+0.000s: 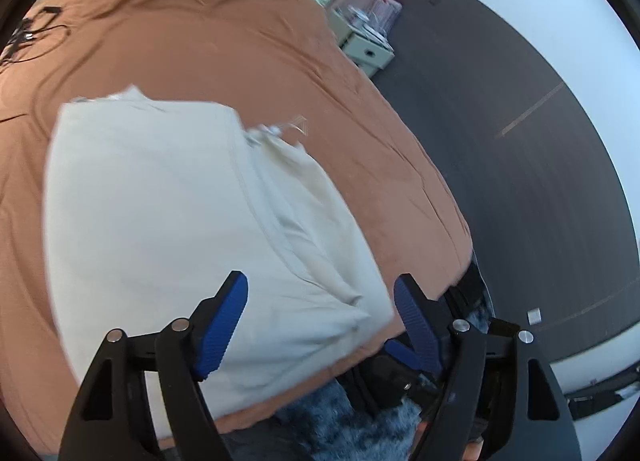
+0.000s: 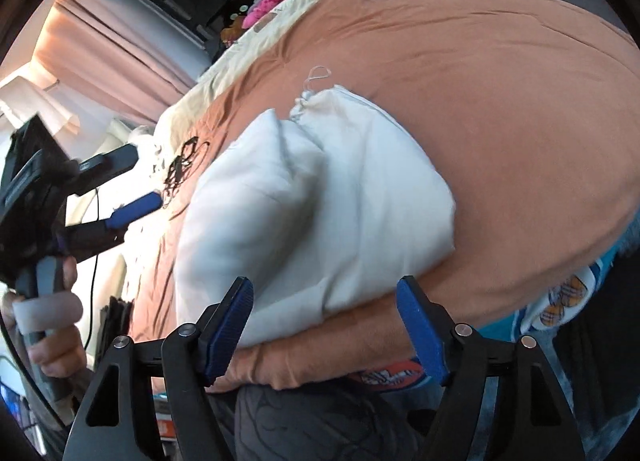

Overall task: Fold large clothes
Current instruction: 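Lift the jacket end with the left gripper, fold it over, release, then position both grippers around the folded beige jacket bundle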

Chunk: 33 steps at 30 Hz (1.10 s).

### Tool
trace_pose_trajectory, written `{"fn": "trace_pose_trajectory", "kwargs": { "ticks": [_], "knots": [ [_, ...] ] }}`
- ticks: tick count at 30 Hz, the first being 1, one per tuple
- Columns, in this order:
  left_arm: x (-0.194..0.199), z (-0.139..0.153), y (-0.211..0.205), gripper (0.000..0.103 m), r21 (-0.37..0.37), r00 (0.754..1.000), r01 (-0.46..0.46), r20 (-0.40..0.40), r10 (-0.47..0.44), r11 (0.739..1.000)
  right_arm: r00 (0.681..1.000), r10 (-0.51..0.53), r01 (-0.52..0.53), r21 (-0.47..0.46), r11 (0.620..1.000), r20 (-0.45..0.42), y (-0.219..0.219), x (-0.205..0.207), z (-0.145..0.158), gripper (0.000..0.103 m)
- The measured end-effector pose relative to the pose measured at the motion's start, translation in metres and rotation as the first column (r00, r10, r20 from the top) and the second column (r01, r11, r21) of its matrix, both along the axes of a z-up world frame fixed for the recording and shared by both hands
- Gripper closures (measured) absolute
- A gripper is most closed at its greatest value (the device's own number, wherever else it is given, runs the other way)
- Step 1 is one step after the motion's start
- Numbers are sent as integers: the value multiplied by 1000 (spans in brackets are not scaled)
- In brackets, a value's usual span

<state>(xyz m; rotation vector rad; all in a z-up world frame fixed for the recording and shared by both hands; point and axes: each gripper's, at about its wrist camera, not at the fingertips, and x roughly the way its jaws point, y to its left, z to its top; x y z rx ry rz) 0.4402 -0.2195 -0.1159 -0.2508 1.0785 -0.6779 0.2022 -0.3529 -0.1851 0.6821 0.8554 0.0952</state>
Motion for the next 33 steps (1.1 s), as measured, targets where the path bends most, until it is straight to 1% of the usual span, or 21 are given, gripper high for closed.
{"fn": "trace_pose_trajectory", "kwargs": {
  "ticks": [1,4,5,6,7,10,13,15,19,22,26,28,30,31,33],
  "knots": [
    [2,1,16,27,0,1000,-26,-2,26,1000,1000,8,-8,5,1000,1,0,6,0,29],
    [8,0,42,27,17,996,-94,1,94,995,999,48,-48,28,998,7,4,27,0,29],
    [8,-2,58,27,23,993,-121,1,121,992,998,64,-64,29,998,5,7,37,0,29],
    [8,-4,61,27,25,990,-138,0,138,990,997,78,-78,29,997,2,7,45,0,29],
    [8,-8,75,27,25,986,-165,0,165,986,995,96,-96,28,995,-2,8,54,1,28],
    [11,-22,108,27,40,973,-231,-8,232,972,990,134,-135,-26,990,-40,17,85,3,28],
    [11,-36,133,27,54,958,-286,-17,287,957,983,170,-173,-41,984,-72,17,116,5,28],
    [8,-50,153,27,50,945,-324,-34,326,945,976,196,-201,-52,978,-99,17,137,6,28],
    [14,-76,171,27,67,926,-368,-68,372,927,958,250,-260,-58,964,-138,18,179,7,28],
    [11,-97,178,27,56,916,-383,-100,387,922,945,282,-297,-73,952,-166,19,204,2,28],
    [12,-123,180,27,41,907,-391,-154,392,920,923,327,-345,-59,937,-200,21,229,-12,29],
    [16,-133,178,27,41,904,-389,-174,389,921,925,320,-338,-56,940,-206,19,240,-21,29],
    [18,-140,177,27,52,900,-396,-177,399,917,919,320,-335,-28,942,-230,18,249,-33,31],
    [19,-141,176,27,61,898,-399,-172,404,915,915,333,-342,0,940,-227,19,255,-39,31],
    [19,-144,170,27,61,902,-393,-171,397,918,902,372,-374,36,927,-221,24,264,-39,32]
  ]
}}
